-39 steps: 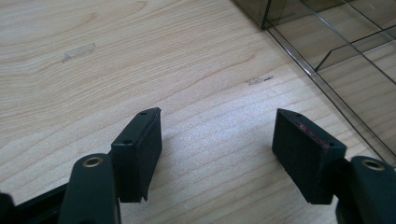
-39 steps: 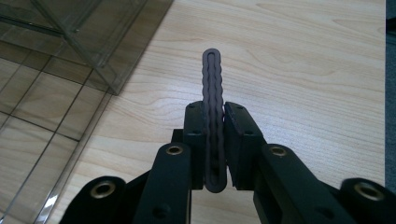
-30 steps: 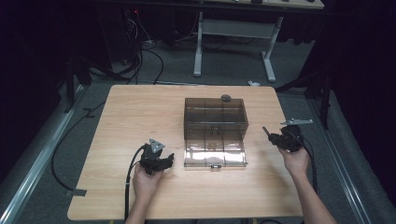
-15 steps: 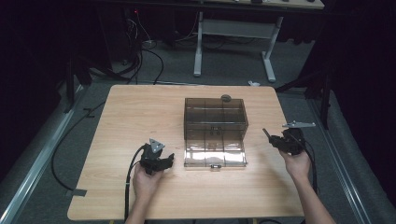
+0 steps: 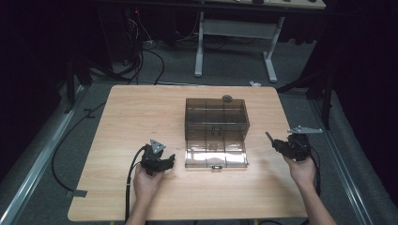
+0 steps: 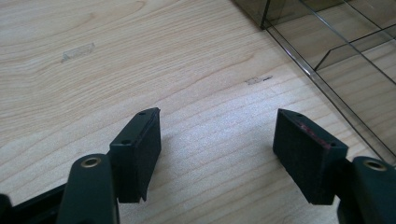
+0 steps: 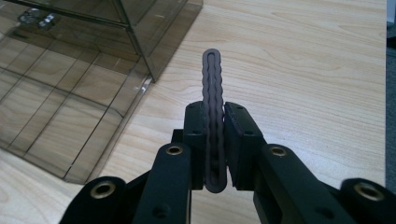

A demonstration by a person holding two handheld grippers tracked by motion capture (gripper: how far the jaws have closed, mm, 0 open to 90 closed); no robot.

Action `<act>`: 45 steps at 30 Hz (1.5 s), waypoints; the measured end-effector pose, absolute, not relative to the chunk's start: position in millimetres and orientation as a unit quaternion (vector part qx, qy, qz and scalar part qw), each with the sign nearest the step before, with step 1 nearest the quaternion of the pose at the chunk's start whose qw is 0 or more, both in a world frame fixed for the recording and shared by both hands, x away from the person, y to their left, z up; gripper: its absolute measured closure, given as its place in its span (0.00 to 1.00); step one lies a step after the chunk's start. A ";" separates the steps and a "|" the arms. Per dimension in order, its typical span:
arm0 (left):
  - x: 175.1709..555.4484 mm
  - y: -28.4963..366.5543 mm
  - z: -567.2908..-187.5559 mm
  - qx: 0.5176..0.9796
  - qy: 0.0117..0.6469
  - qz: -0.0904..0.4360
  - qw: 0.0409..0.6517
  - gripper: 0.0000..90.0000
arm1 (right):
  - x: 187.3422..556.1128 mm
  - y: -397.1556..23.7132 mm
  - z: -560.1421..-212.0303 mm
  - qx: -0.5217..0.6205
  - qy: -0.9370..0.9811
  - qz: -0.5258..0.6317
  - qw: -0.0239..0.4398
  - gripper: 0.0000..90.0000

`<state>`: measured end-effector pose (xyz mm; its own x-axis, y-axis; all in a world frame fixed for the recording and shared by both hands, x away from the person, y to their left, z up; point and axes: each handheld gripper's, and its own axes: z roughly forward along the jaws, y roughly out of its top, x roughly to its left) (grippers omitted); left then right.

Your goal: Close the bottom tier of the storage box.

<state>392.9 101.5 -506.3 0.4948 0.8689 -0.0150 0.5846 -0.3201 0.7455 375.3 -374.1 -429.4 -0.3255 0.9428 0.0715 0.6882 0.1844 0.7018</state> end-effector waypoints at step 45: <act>392.7 101.5 -506.3 0.788 0.462 0.199 0.356 0.36 | 327.4 -335.7 -421.6 0.493 0.763 0.379 0.179 0.88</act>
<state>392.7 101.5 -506.3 0.4947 0.8690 -0.0147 0.5853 -0.3206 0.7447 327.4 -335.7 -421.6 -0.4504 0.8872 0.0997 0.6157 0.2278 0.7543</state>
